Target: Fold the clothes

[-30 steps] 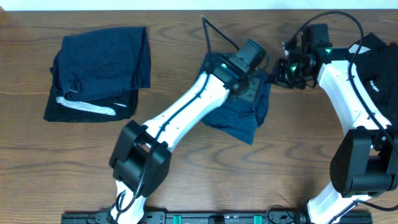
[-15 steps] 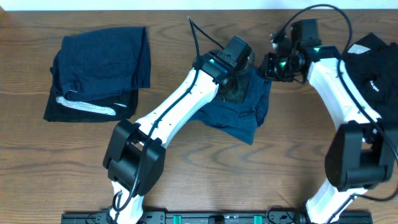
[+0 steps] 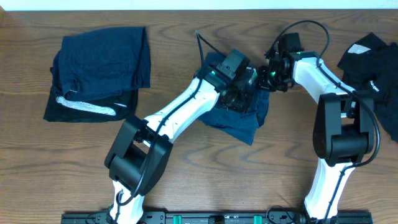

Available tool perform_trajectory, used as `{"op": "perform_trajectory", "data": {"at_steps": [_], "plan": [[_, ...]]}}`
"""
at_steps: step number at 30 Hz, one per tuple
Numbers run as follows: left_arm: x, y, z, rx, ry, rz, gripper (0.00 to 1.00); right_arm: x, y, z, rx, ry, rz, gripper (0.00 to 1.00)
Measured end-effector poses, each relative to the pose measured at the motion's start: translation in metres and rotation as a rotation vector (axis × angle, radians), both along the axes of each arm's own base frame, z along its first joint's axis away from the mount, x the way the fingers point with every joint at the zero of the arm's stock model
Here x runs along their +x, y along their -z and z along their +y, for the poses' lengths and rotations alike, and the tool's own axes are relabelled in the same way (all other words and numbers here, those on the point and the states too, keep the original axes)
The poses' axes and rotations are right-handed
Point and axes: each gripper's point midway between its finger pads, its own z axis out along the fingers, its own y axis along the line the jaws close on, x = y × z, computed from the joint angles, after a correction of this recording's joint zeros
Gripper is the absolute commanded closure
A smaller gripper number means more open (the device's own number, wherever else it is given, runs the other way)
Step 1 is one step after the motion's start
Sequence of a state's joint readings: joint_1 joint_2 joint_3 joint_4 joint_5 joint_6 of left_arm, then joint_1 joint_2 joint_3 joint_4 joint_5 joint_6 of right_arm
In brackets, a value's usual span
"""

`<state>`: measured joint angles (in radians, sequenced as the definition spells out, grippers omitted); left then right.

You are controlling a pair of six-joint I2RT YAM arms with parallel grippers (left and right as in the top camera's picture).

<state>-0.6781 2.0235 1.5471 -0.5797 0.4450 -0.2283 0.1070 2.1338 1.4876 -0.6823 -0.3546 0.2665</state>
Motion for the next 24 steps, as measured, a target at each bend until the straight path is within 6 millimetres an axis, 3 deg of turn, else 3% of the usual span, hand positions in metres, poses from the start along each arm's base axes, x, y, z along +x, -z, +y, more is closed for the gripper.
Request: {"op": "perform_trajectory", "data": {"at_steps": [8, 21, 22, 24], "plan": [[-0.028, 0.040, -0.003, -0.048, 0.047, 0.123, 0.84, 0.000, 0.001, -0.001, -0.008, -0.003, 0.000, 0.99], [-0.033, 0.064, -0.006, -0.140, -0.026, 0.355, 0.77, 0.000, 0.002, -0.002, -0.016, -0.004, 0.001, 0.99], [-0.032, 0.064, -0.005, -0.158, -0.035, 0.382, 0.78, 0.000, 0.002, -0.002, -0.017, -0.004, 0.001, 0.98], [-0.031, 0.064, -0.003, -0.185, -0.053, 0.428, 0.91, 0.000, 0.002, -0.002, -0.017, -0.004, 0.001, 0.98]]}}
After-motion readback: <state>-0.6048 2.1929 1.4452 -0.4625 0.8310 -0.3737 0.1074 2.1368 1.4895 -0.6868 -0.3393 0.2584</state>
